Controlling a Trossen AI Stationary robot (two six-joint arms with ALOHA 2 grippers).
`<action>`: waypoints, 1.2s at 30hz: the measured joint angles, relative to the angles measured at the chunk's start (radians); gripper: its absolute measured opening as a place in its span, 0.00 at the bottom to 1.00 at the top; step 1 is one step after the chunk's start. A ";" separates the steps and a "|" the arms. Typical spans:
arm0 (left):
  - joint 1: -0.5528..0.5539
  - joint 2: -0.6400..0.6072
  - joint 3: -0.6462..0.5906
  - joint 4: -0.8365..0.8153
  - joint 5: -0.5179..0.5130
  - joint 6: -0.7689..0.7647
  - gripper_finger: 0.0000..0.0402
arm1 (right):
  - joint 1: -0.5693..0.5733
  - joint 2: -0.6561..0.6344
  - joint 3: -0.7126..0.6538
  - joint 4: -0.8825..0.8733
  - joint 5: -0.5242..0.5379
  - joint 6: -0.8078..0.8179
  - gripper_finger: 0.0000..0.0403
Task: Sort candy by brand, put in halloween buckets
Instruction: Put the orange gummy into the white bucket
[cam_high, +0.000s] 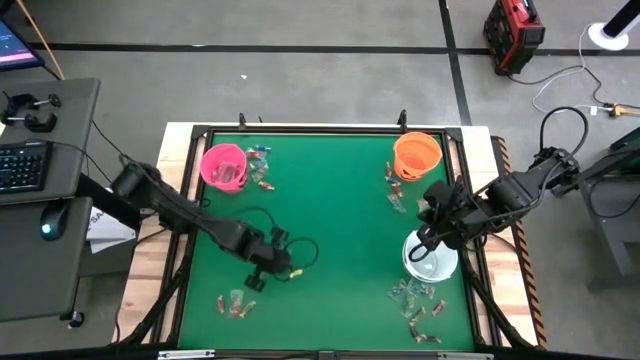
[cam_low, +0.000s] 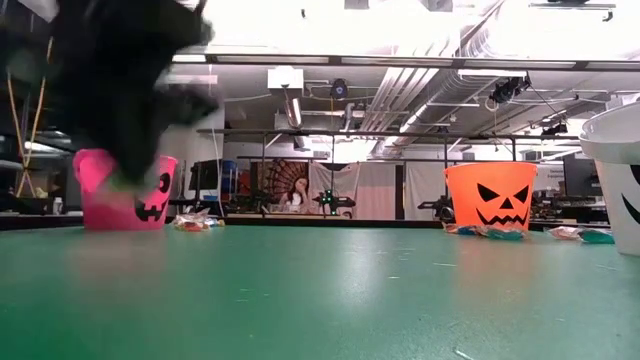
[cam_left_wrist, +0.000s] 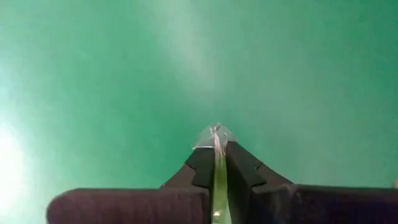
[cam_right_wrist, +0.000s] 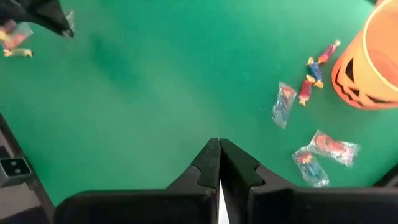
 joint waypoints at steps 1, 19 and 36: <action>0.019 -0.033 0.015 0.012 -0.018 0.000 0.01 | 0.000 0.000 0.000 0.013 0.015 -0.001 0.00; 0.284 0.225 0.214 1.101 0.008 -0.281 0.00 | 0.000 -0.004 0.166 0.410 0.539 -0.372 0.00; 0.265 0.841 0.938 1.104 0.133 -0.299 0.00 | -0.001 -0.003 0.165 0.394 0.601 -0.351 0.00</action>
